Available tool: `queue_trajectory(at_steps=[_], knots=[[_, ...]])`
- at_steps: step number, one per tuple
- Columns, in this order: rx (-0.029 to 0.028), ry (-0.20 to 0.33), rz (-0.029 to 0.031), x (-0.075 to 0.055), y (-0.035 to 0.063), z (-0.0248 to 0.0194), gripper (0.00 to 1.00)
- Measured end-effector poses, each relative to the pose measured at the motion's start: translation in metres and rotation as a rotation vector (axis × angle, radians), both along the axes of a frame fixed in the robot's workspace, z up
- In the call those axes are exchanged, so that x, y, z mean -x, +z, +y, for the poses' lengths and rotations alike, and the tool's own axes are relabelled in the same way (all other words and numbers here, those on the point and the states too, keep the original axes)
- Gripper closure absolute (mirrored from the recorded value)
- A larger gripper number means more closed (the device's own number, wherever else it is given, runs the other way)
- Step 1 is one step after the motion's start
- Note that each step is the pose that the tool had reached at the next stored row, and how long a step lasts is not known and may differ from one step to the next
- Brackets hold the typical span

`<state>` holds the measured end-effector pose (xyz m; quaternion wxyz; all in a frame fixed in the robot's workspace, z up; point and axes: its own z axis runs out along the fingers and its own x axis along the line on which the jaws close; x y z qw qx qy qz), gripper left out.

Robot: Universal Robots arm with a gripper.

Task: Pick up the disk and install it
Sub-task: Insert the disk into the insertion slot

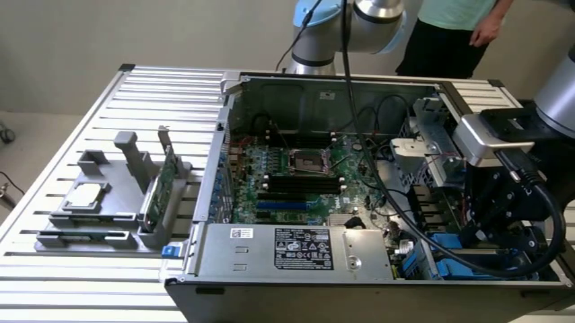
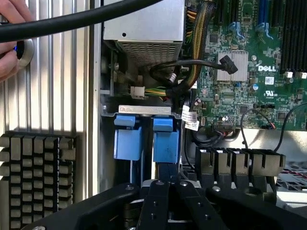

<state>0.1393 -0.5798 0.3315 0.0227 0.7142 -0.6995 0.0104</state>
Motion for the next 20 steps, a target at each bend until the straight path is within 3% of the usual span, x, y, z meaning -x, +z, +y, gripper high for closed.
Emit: queue_trajectory(at_steps=[5, 10, 12, 20], knots=[[0.0047, 0.000, 0.0000, -0.001, -0.0030, 0.0000, 0.89], [0.0051, 0.000, 0.0003, -0.002, -0.0050, 0.0000, 0.89], [0.0028, 0.000, 0.0017, -0.002, -0.0032, 0.0000, 0.89], [0.0046, 0.000, 0.0022, -0.002, 0.0228, 0.0000, 0.89]])
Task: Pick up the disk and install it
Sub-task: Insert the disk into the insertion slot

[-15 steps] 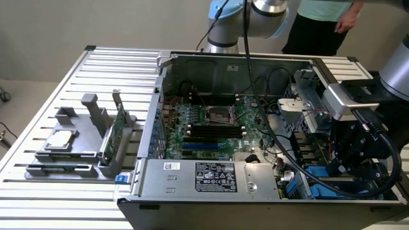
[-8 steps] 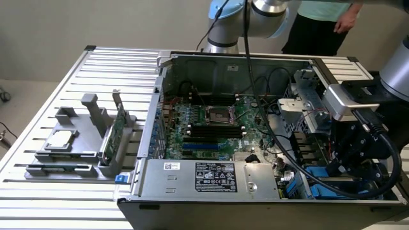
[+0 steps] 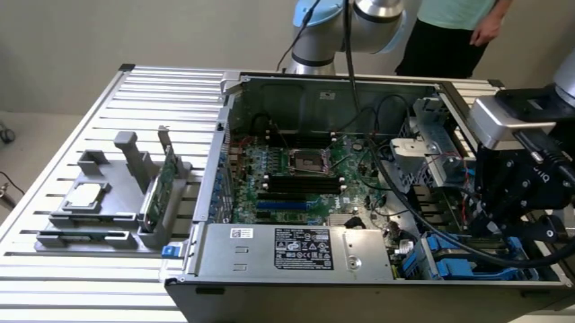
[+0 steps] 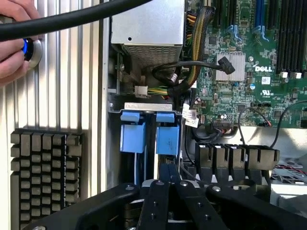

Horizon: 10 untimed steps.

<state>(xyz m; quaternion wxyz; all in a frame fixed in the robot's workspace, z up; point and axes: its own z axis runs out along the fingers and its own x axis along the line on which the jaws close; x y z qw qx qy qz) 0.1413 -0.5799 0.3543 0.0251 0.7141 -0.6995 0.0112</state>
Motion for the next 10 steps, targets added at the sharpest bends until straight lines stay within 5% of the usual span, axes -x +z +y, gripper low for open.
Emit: queue_trajectory(at_steps=[5, 10], knots=[[0.0001, 0.000, -0.0023, 0.003, 0.0207, -0.0001, 0.89], [-0.0002, 0.000, -0.0027, 0.004, 0.0228, -0.0001, 0.89]])
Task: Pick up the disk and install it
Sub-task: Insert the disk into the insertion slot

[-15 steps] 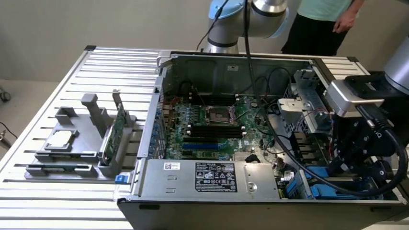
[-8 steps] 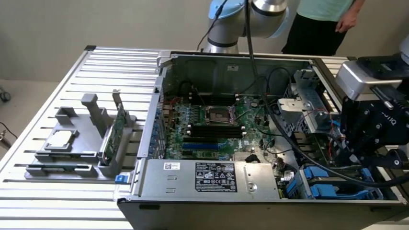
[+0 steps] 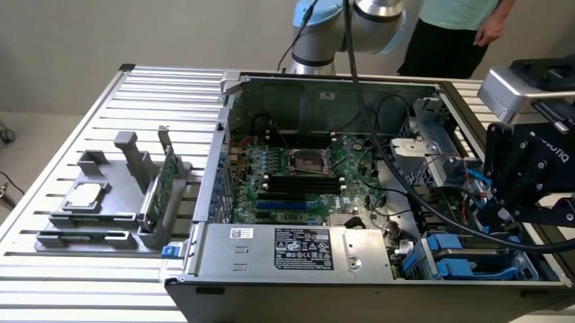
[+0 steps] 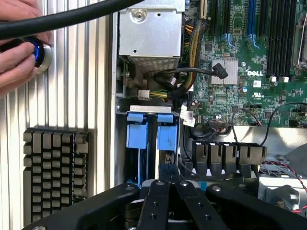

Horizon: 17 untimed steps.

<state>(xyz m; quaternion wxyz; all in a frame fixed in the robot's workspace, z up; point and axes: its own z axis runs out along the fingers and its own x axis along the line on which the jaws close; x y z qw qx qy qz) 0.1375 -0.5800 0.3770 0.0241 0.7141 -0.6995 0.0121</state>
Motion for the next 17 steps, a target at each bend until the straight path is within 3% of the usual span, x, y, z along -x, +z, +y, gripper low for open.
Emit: queue_trajectory(at_steps=[17], knots=[[0.0002, 0.000, 0.0000, 0.0000, 0.0001, 0.0000, 0.89]])
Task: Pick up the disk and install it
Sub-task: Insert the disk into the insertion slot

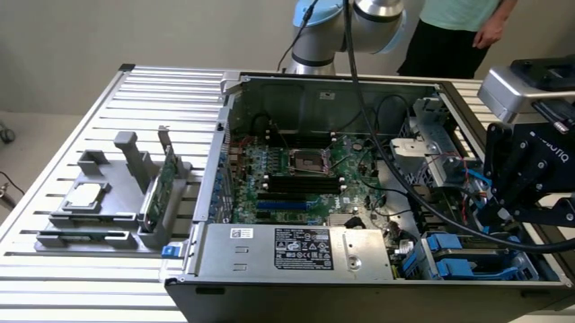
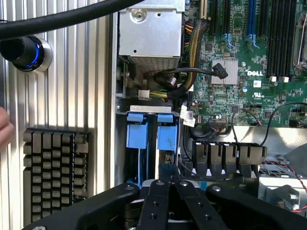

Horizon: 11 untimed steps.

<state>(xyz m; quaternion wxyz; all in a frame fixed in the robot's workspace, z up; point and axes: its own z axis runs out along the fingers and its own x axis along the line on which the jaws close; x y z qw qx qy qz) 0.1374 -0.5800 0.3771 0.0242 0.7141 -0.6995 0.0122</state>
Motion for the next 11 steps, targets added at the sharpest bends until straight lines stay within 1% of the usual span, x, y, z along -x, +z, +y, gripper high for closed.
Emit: queue_trajectory(at_steps=[11], knots=[[0.0000, 0.000, 0.0000, 0.0000, 0.0000, 0.0000, 0.89]])
